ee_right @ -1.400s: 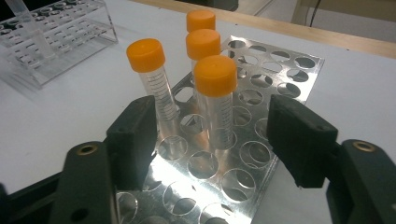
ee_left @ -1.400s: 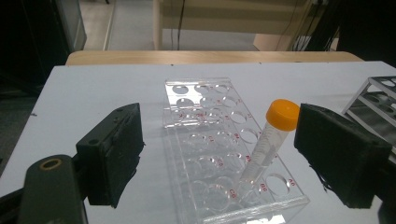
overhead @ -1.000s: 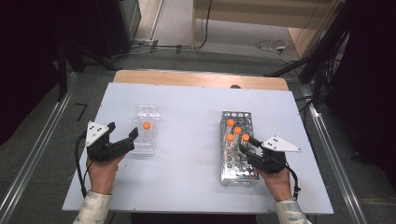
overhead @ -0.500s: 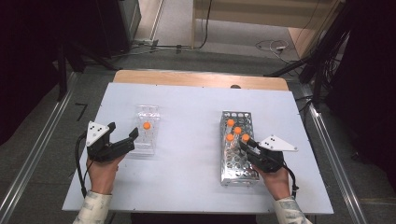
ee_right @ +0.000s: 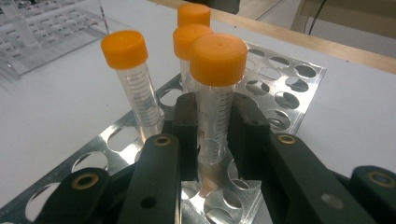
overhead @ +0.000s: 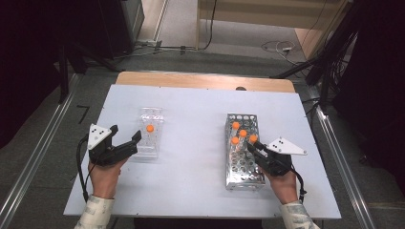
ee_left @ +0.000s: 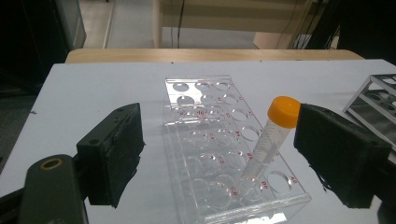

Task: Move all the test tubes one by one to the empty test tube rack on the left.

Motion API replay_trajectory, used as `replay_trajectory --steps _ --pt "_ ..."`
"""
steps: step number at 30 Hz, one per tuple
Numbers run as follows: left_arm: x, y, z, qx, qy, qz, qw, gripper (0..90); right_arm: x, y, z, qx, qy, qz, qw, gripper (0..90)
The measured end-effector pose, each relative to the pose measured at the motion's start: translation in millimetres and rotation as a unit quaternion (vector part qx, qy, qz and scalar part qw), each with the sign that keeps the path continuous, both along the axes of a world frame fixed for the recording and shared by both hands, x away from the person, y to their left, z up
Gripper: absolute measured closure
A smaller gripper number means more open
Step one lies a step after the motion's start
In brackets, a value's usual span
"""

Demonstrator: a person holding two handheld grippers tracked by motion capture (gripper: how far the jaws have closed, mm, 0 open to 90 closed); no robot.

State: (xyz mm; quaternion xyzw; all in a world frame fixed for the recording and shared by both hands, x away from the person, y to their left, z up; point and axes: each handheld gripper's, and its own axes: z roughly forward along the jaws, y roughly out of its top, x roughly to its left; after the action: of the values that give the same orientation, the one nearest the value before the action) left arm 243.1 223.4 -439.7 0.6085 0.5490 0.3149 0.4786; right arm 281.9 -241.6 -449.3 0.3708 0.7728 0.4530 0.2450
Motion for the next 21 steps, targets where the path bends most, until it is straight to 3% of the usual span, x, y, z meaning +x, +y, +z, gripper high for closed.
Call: replay_trajectory --steps 21 --pt "-1.4 0.0 2.0 0.002 -0.003 -0.002 1.0 15.9 -12.2 -2.7 35.0 0.021 -0.029 -0.003 0.9994 72.2"
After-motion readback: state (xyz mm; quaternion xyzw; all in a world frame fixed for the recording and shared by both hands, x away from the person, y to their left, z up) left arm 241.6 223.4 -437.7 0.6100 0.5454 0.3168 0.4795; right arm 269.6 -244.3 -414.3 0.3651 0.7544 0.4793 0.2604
